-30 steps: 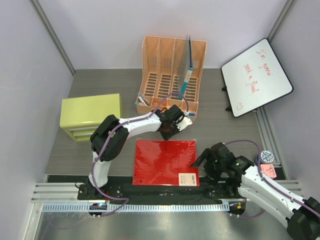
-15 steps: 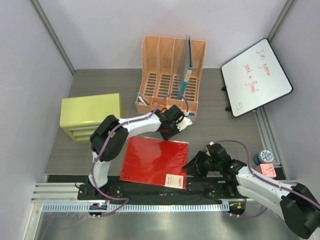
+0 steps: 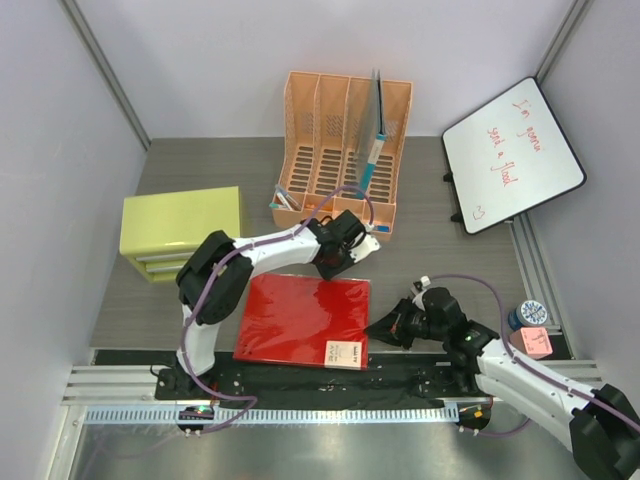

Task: Organize the desk
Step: Pick up the folder from the corner of the board.

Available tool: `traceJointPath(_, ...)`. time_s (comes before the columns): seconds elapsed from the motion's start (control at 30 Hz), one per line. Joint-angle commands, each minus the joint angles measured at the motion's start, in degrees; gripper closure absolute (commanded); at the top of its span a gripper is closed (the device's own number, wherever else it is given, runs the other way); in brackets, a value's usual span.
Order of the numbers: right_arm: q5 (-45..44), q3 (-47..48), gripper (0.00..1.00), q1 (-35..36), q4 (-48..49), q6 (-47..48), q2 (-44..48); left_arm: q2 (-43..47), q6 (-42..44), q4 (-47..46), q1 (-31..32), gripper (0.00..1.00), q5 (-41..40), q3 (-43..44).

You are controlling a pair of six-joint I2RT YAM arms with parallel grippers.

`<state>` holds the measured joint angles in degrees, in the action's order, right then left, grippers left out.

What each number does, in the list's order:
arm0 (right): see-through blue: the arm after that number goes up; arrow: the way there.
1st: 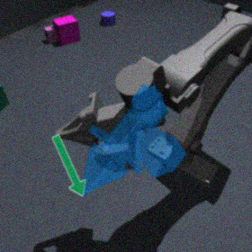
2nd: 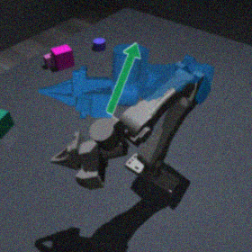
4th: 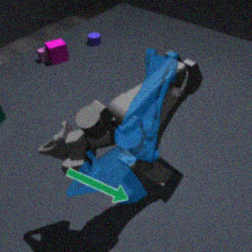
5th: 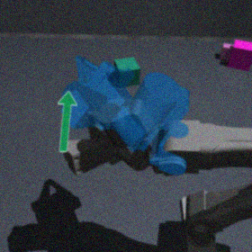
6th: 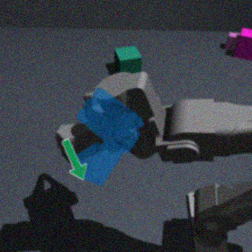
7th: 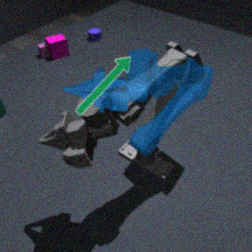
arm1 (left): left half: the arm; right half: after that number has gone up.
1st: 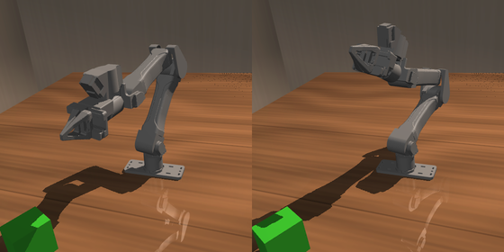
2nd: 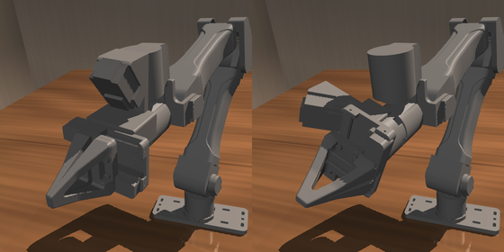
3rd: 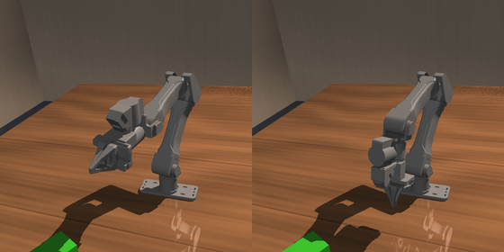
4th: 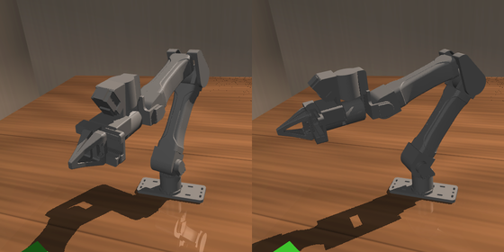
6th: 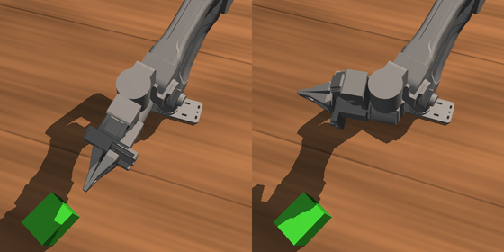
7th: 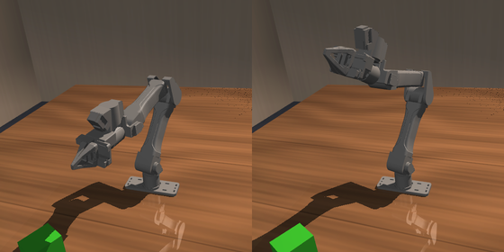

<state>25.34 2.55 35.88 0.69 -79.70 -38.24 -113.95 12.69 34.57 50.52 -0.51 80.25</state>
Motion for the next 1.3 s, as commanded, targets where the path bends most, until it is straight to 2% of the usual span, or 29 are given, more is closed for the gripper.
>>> traceJointPath(0.0,-3.63,-5.19,0.99,-0.28,-3.67,0.07,3.34,7.15,0.76,10.75,-2.26,0.83,-0.89,3.49)
traceJointPath(0.1,-4.51,-4.31,0.99,-0.28,-6.75,0.86,4.75,11.72,2.07,16.30,-6.74,0.82,-0.20,9.82)
traceJointPath(0.23,-4.78,-3.34,0.99,-0.37,-8.42,2.27,3.35,18.57,6.20,27.97,-16.48,0.80,2.26,15.64)
traceJointPath(0.3,-4.69,-1.86,0.99,-0.46,-8.34,3.32,2.30,22.88,10.50,29.85,-18.61,0.80,0.87,11.71)
traceJointPath(0.33,-4.69,-1.41,0.99,-0.55,-8.33,3.67,1.07,24.55,12.26,29.77,-19.58,0.80,-2.79,8.38)
traceJointPath(0.37,-4.60,-1.14,0.99,-0.55,-8.42,4.20,0.54,27.61,14.71,29.60,-19.76,0.80,-4.13,0.34)
traceJointPath(0.43,-4.34,-0.97,0.99,-0.72,-8.42,4.90,-0.52,29.83,16.31,28.72,-19.93,0.80,-6.59,-8.05)
traceJointPath(0.47,-4.16,-0.88,0.99,-0.90,-8.51,5.17,-1.22,30.80,16.66,27.50,-20.20,0.81,-6.78,-14.96)
traceJointPath(0.57,-4.07,-0.61,0.99,-1.07,-9.21,5.70,-1.23,33.35,17.02,24.16,-20.46,0.81,-6.60,-24.31)
traceJointPath(0.67,-4.07,0.00,0.99,-1.25,-10.97,6.49,-1.31,33.01,15.97,22.30,-20.46,0.81,-5.56,-27.77)
traceJointPath(0.93,-4.34,0.35,0.99,-1.43,-14.31,7.02,0.71,30.46,14.30,17.65,-20.46,0.81,-3.80,-29.35)
traceJointPath(1.13,-4.78,0.35,0.99,-1.51,-15.54,6.93,1.50,28.79,11.05,11.06,-20.38,0.82,0.16,-32.17)
traceJointPath(1.27,-5.22,0.18,0.99,-1.43,-16.59,6.49,2.38,25.54,9.99,9.82,-20.38,0.82,3.15,-32.87)
